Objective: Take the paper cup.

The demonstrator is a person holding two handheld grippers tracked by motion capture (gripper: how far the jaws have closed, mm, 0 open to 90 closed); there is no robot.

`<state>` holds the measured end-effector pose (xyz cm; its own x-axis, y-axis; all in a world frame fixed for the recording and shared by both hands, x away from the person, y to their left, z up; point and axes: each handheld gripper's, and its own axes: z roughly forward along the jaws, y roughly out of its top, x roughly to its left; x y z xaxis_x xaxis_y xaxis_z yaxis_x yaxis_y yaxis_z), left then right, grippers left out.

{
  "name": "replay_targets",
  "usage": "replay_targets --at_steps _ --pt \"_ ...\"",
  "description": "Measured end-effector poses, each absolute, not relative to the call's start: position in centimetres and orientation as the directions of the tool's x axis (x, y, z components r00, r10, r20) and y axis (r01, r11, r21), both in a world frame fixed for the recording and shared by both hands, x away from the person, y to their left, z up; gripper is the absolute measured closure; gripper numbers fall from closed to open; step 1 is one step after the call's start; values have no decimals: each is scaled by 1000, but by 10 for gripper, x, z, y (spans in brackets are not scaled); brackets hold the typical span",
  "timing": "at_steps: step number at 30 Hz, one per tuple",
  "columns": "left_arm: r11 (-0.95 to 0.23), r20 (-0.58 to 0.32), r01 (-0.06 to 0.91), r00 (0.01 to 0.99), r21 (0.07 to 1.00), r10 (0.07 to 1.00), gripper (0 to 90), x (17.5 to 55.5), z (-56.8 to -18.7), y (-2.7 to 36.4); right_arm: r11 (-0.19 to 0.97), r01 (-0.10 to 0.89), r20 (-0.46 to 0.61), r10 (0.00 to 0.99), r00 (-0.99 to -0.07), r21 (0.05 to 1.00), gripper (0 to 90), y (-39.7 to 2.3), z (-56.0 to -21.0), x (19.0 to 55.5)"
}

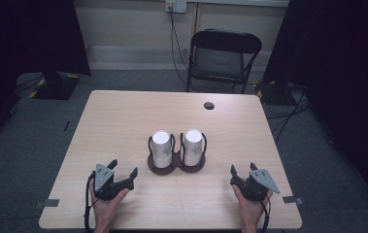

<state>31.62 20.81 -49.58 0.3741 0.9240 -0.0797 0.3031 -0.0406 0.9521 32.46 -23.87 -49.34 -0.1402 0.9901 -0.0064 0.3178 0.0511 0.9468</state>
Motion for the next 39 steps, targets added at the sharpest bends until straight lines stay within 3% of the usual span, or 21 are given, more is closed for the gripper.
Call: replay_targets --at_steps 3,24,39 --pt "-30 -90 308 369 951 925 219 315 -495 208 52 317 -3 989 -151 947 253 -239 -493 325" --pt "-39 -121 270 552 962 825 221 315 -452 184 43 316 7 988 -156 948 243 -239 -493 324" --pt "-70 -61 191 603 979 796 264 329 -417 170 46 328 5 988 -152 944 250 -239 -493 325"
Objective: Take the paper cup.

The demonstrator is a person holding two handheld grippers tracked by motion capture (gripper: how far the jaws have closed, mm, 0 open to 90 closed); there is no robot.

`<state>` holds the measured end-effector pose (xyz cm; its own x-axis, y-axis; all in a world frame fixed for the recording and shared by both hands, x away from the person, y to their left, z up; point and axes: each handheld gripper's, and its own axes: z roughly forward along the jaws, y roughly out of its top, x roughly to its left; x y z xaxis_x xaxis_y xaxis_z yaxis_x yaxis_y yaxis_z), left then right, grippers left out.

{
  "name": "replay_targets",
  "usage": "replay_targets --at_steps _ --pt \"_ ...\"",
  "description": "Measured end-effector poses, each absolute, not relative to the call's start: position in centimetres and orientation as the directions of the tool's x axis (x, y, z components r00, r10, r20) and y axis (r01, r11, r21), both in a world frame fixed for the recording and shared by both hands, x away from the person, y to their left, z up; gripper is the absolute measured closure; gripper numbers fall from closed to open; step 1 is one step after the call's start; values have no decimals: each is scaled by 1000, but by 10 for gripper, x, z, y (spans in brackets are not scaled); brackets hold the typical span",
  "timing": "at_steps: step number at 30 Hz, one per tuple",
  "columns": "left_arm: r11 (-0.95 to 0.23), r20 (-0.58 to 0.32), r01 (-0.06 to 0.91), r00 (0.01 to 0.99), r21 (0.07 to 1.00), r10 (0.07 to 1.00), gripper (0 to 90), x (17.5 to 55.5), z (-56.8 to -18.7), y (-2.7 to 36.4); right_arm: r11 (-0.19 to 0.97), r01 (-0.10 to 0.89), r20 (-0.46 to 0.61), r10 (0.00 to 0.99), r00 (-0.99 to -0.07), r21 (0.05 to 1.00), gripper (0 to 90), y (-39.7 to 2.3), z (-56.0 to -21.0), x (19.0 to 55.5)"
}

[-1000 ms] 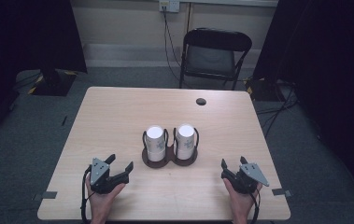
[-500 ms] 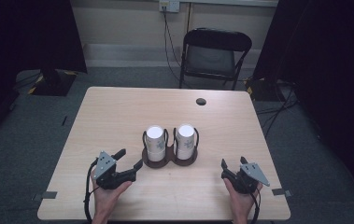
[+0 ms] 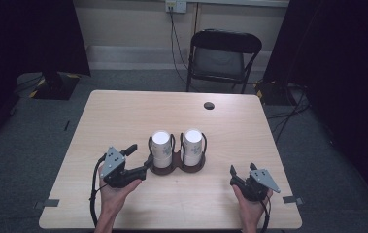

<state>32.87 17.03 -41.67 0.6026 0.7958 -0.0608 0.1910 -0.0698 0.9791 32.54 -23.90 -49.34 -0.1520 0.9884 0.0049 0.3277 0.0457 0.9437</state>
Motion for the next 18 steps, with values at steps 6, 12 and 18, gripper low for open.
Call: replay_targets --at_steps 6,12,18 --pt "-85 -55 188 635 978 771 271 337 -408 164 47 329 4 988 -154 943 250 -239 -493 325" --pt "-92 -49 178 658 980 751 281 342 -401 158 53 330 -1 988 -155 942 249 -238 -493 326" --pt "-101 -40 163 688 981 725 286 349 -388 146 50 331 2 988 -156 942 250 -239 -493 326"
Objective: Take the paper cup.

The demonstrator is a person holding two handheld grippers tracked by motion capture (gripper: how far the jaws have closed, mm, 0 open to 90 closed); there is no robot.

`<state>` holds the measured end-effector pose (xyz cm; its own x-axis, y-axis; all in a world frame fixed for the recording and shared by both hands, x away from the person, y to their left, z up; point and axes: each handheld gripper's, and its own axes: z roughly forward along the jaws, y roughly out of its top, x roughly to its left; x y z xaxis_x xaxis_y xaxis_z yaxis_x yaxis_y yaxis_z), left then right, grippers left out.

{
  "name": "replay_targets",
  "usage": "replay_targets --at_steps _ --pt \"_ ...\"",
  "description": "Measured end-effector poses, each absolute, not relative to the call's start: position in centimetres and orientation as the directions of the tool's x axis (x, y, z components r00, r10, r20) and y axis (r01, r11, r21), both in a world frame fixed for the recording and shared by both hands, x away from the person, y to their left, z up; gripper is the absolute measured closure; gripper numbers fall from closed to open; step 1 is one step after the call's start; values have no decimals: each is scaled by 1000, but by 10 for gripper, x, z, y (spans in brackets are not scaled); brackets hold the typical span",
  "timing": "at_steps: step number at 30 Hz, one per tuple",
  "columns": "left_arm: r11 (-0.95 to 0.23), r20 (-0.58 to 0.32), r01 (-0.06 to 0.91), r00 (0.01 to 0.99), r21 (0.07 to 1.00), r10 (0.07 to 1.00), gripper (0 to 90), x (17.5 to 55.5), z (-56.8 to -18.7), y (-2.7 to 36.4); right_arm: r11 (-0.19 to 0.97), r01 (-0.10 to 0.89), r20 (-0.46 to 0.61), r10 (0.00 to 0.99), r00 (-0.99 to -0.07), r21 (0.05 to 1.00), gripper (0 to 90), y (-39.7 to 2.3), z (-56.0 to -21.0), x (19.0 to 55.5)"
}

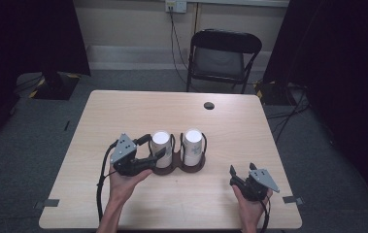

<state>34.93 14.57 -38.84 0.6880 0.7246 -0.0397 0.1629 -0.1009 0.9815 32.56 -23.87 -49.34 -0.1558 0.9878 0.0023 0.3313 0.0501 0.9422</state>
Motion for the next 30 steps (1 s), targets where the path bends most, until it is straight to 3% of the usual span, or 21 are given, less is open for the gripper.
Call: replay_targets --at_steps 20,30 --pt "-142 -41 182 743 973 668 177 381 -371 99 59 332 -3 986 -166 942 247 -238 -493 326" --pt "-181 -28 195 749 964 662 181 393 -377 74 56 333 1 986 -167 941 245 -238 -493 326"
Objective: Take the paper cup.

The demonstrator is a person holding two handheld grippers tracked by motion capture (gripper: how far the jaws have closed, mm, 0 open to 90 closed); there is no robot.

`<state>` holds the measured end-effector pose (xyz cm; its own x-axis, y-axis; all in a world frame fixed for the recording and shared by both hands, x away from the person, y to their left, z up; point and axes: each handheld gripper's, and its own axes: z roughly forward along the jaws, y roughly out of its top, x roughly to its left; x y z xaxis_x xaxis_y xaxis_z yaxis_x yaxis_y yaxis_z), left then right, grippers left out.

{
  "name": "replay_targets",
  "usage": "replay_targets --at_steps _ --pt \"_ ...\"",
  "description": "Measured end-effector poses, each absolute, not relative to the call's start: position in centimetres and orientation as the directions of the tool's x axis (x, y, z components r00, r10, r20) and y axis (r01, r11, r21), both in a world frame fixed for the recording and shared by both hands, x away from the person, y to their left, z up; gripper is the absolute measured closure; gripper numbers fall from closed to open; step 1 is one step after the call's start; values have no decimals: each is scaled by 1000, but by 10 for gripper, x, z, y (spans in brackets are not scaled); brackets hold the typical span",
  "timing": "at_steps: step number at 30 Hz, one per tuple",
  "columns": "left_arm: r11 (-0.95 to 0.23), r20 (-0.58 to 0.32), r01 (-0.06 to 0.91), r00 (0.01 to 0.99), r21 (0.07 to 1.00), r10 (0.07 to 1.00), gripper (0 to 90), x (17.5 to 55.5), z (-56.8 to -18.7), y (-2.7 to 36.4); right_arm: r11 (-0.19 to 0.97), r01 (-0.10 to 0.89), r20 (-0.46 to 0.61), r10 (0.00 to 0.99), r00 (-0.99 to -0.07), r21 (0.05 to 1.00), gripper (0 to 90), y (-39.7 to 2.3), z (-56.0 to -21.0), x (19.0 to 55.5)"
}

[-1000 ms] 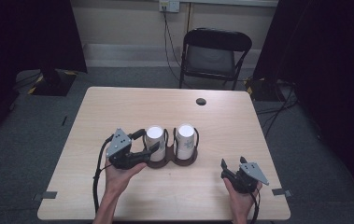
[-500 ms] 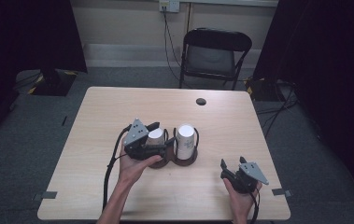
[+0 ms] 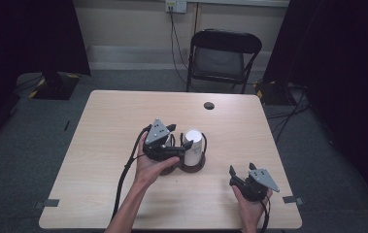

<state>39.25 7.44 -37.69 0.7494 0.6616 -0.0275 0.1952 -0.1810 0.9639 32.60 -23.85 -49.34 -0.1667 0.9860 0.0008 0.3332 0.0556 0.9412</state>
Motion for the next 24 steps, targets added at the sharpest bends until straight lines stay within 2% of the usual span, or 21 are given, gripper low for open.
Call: replay_targets --at_steps 15,24 --pt "-238 -20 234 753 943 657 164 412 -385 45 63 338 -2 984 -178 939 248 -239 -493 326" --pt "-265 -5 242 748 933 664 204 416 -390 40 59 334 3 984 -181 941 250 -239 -493 326"
